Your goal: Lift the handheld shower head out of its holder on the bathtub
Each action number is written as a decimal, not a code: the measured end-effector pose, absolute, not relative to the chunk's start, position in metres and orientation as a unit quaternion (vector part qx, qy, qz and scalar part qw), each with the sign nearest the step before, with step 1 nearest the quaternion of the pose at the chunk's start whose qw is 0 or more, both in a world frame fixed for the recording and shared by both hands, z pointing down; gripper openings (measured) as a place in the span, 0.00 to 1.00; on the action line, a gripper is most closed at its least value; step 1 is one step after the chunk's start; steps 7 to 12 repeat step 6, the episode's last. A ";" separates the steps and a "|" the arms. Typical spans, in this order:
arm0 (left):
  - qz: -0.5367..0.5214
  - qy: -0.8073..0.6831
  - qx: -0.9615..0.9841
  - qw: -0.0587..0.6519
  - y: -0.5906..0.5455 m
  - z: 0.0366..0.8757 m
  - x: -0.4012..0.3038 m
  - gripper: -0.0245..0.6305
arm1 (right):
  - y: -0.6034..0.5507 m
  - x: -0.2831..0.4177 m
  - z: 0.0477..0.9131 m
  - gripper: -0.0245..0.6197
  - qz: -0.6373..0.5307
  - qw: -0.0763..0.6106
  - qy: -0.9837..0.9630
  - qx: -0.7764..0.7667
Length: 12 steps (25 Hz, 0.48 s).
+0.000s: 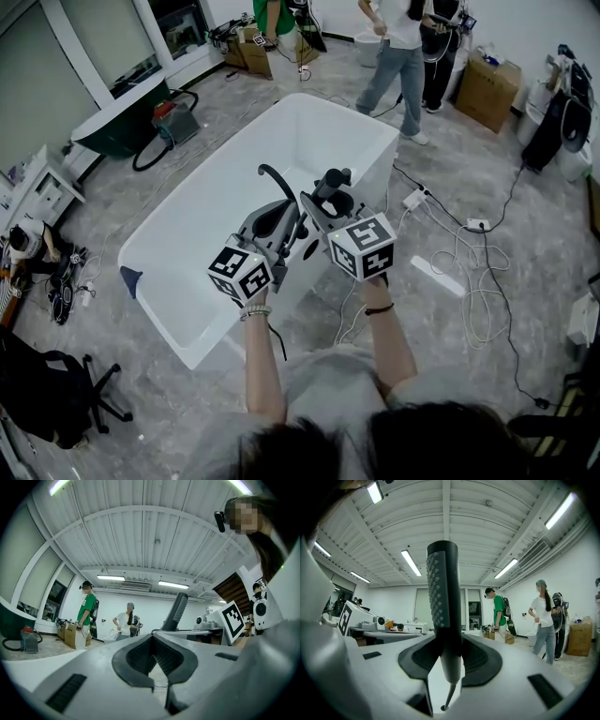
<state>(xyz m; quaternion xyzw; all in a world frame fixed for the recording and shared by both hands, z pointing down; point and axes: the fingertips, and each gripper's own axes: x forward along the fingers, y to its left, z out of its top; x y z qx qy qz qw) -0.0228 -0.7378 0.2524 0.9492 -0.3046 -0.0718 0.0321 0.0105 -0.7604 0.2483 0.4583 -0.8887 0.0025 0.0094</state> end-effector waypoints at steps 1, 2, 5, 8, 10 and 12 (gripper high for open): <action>-0.072 -0.304 0.949 0.031 -0.738 0.252 -0.023 0.04 | -0.761 0.010 0.247 0.24 0.001 0.008 -0.889 0.458; -0.072 -0.303 0.950 0.030 -0.738 0.251 -0.023 0.04 | -0.761 0.009 0.247 0.24 0.000 0.007 -0.889 0.457; -0.070 -0.302 0.950 0.032 -0.736 0.255 -0.020 0.04 | -0.760 0.011 0.249 0.24 0.000 0.007 -0.889 0.458; -0.070 -0.301 0.950 0.033 -0.735 0.256 -0.020 0.04 | -0.759 0.012 0.250 0.24 0.001 0.007 -0.889 0.458; -0.070 -0.301 0.950 0.033 -0.735 0.256 -0.020 0.04 | -0.759 0.012 0.250 0.24 0.001 0.007 -0.889 0.458; -0.070 -0.301 0.950 0.033 -0.735 0.256 -0.020 0.04 | -0.759 0.012 0.250 0.24 0.001 0.007 -0.889 0.458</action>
